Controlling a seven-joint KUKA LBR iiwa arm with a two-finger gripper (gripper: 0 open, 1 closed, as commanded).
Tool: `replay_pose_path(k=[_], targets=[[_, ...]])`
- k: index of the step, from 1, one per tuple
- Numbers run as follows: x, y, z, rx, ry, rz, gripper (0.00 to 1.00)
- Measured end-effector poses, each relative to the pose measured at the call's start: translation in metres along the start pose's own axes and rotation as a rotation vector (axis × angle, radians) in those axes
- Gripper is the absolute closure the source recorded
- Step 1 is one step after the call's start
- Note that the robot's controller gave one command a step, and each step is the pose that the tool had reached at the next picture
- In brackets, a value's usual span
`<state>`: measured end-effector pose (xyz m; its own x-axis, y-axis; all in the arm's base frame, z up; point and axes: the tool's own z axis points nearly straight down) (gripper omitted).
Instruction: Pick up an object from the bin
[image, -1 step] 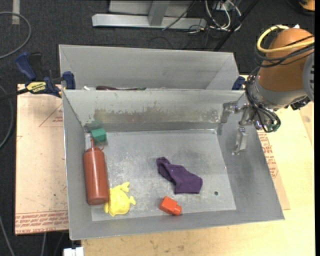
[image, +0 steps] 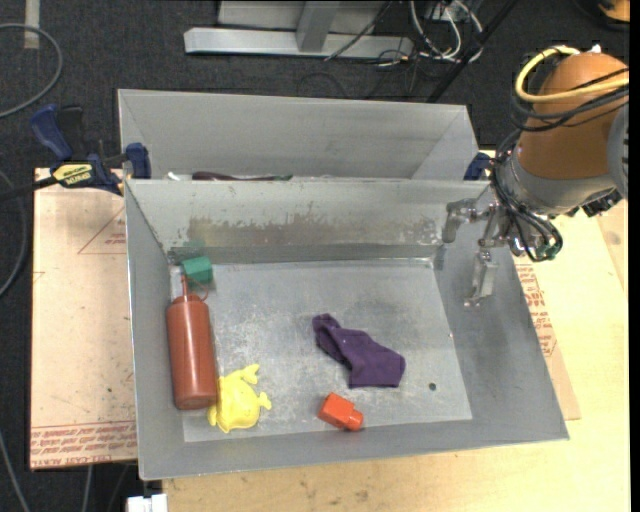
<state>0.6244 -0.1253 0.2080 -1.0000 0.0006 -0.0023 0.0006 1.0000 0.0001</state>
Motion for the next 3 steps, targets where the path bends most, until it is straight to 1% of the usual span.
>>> replay_pose_path(k=[1, 2, 3], targets=[[0.013, 0.036, 0.061, 0.000, -0.002, 0.046, 0.00], [0.043, 0.074, 0.075, -0.001, 0.004, -0.081, 0.00], [0.056, 0.101, 0.064, -0.001, -0.002, 0.096, 0.00]])
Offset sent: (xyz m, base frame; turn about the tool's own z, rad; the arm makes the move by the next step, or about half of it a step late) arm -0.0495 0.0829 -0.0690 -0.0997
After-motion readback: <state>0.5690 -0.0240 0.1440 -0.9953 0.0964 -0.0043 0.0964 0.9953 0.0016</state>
